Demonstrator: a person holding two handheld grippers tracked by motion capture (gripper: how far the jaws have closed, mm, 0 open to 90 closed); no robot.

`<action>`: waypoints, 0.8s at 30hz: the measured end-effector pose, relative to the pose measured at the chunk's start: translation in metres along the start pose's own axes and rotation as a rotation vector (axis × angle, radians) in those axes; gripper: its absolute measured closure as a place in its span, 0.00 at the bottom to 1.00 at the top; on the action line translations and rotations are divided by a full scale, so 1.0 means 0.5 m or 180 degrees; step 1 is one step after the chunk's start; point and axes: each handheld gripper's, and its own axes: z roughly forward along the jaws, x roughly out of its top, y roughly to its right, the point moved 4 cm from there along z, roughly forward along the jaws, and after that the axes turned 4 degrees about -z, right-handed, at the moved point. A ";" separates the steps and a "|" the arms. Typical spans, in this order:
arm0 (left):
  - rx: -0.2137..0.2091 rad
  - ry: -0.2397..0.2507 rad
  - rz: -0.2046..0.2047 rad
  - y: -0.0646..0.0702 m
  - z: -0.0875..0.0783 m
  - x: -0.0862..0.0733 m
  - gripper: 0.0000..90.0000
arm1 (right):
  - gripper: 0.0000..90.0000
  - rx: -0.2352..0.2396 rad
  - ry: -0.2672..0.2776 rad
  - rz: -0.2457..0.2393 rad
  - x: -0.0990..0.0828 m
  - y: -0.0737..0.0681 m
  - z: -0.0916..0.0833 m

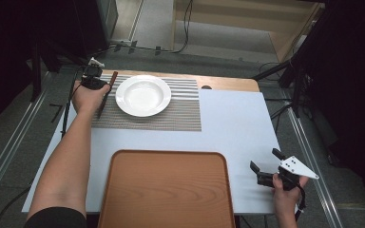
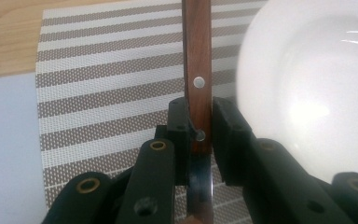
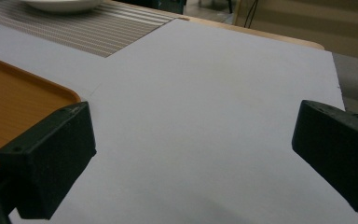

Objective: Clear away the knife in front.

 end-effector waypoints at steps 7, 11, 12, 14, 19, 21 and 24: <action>-0.0079 0.0063 0.0049 0.016 -0.025 -0.005 0.85 | 0.00 0.0011 0.0014 -0.0002 0.000 0.000 -0.001; -0.0098 0.0091 0.0123 0.026 -0.040 -0.009 0.85 | 0.00 0.0007 0.0005 -0.0006 0.000 -0.001 -0.001; -0.0114 0.0086 0.0147 0.028 -0.045 -0.011 0.85 | 0.00 0.0007 0.0006 -0.0005 0.000 -0.001 -0.001; -0.0116 0.0106 0.0184 0.035 -0.053 -0.015 0.85 | 0.00 0.0008 0.0007 -0.0006 0.000 -0.001 -0.001; -0.0158 0.0120 0.0261 0.049 -0.074 -0.028 0.85 | 0.00 0.0018 0.0015 -0.0031 0.001 -0.001 0.000; -0.0188 0.0132 0.0284 0.054 -0.083 -0.034 0.85 | 0.00 0.0023 0.0022 -0.0036 0.001 -0.001 0.000; -0.0213 0.0135 0.0344 0.064 -0.096 -0.046 0.85 | 0.00 0.0026 0.0025 -0.0034 0.001 -0.002 -0.001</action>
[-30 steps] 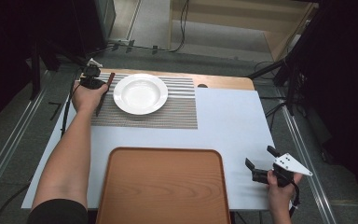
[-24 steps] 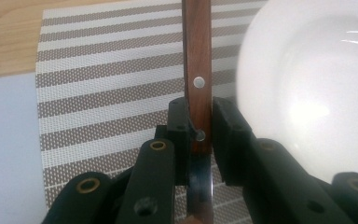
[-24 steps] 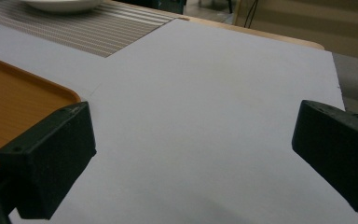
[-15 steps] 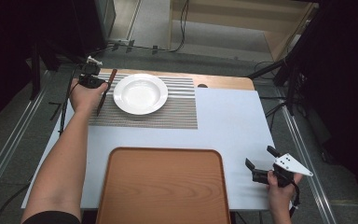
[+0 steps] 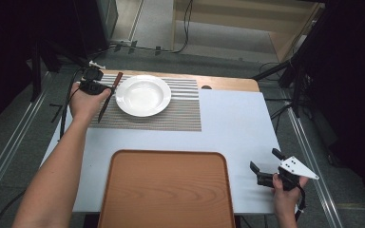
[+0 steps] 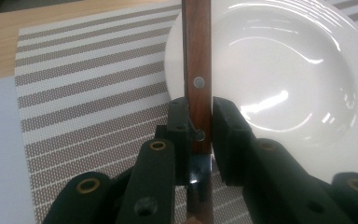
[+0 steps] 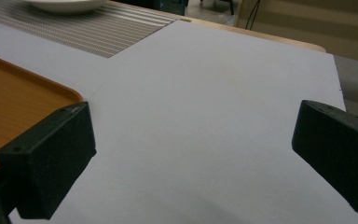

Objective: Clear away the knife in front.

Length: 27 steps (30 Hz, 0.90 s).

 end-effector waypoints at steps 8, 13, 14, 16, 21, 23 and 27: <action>-0.0069 0.0038 0.0136 0.030 -0.038 -0.027 0.85 | 0.00 -0.0005 0.0001 -0.0015 0.000 0.000 0.000; -0.0075 0.0052 0.0251 0.050 -0.065 -0.046 0.85 | 0.00 -0.0006 0.0002 -0.0016 0.000 -0.001 0.000; -0.0092 0.0061 0.0253 0.052 -0.068 -0.049 0.85 | 0.00 -0.0007 0.0001 -0.0018 0.000 -0.001 0.000; -0.0128 0.0084 0.0255 0.059 -0.077 -0.057 0.85 | 0.00 -0.0008 -0.0002 -0.0018 0.000 -0.001 0.000; -0.0185 0.0093 0.0323 0.077 -0.095 -0.077 0.85 | 0.00 -0.0009 -0.0001 -0.0019 0.000 -0.001 0.000; -0.0216 0.0096 0.0351 0.086 -0.101 -0.084 0.85 | 0.00 -0.0008 -0.0001 -0.0021 0.000 -0.001 0.000; -0.0238 0.0104 0.0455 0.104 -0.114 -0.098 0.85 | 0.00 -0.0006 -0.0004 -0.0016 0.000 -0.002 -0.001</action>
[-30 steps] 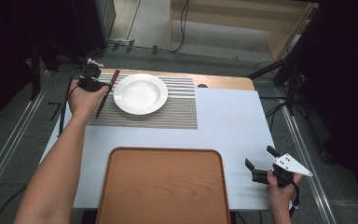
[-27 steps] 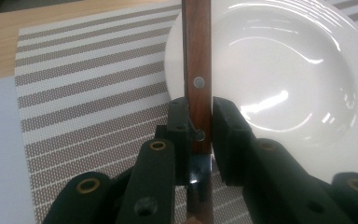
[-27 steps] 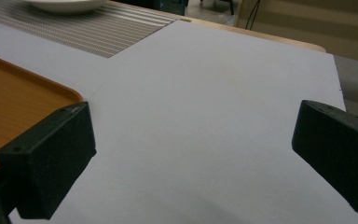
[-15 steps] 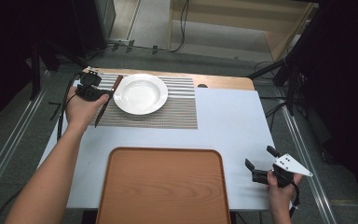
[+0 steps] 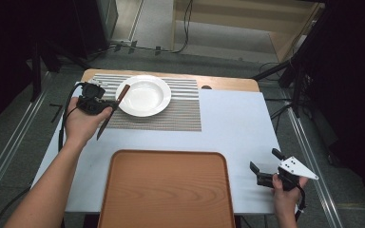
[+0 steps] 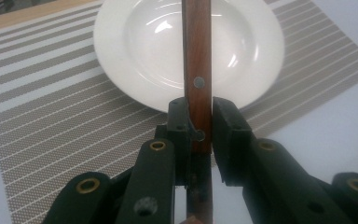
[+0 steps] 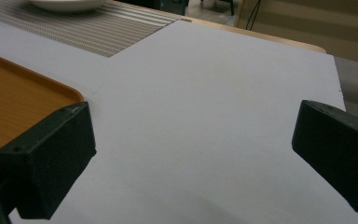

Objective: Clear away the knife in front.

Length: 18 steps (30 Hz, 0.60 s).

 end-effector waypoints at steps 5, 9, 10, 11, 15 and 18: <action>-0.0074 0.0025 0.0077 0.030 -0.013 -0.017 0.85 | 0.00 0.0002 0.0002 -0.0002 0.000 0.000 0.000; -0.0119 0.0008 0.0151 0.055 -0.020 -0.033 0.85 | 0.00 0.0005 0.0004 -0.0004 0.000 0.000 0.000; -0.0127 0.0013 0.0169 0.060 -0.023 -0.036 0.85 | 0.00 0.0005 0.0004 -0.0004 0.000 0.000 0.000; -0.0141 0.0025 0.0178 0.066 -0.025 -0.040 0.85 | 0.00 0.0005 0.0004 -0.0004 0.000 0.000 0.000; -0.0181 0.0030 0.0239 0.087 -0.034 -0.055 0.85 | 0.00 0.0004 0.0001 -0.0009 0.000 -0.001 0.000; -0.0227 0.0030 0.0267 0.102 -0.040 -0.070 0.85 | 0.00 0.0003 -0.0001 -0.0011 0.000 -0.001 0.000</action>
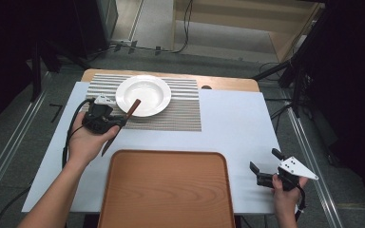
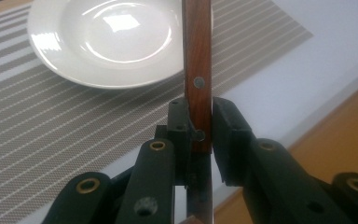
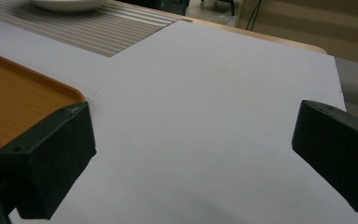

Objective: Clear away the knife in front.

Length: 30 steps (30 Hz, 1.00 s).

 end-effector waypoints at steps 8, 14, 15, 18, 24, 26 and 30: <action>-0.0161 -0.0005 0.0031 0.041 -0.014 -0.039 0.85 | 0.00 0.0001 0.0004 -0.0017 0.000 0.000 0.000; -0.0241 0.0001 0.0039 0.069 -0.023 -0.070 0.85 | 0.00 0.0000 0.0002 -0.0022 0.000 0.000 0.000; -0.0256 0.0015 0.0018 0.073 -0.024 -0.075 0.85 | 0.00 0.0000 0.0000 -0.0024 0.000 0.000 0.000; -0.0268 0.0005 0.0020 0.084 -0.027 -0.091 0.85 | 0.00 0.0003 -0.0002 -0.0019 0.000 -0.001 0.000; -0.0338 -0.0003 -0.0020 0.104 -0.032 -0.126 0.85 | 0.00 0.0000 -0.0009 -0.0018 0.000 -0.001 0.000; -0.0325 -0.0029 -0.0006 0.111 -0.031 -0.139 0.85 | 0.00 -0.0003 -0.0009 -0.0017 0.000 -0.002 0.000; -0.0386 -0.0055 -0.0055 0.123 -0.029 -0.164 0.85 | 0.00 -0.0003 -0.0010 -0.0017 0.000 -0.002 0.000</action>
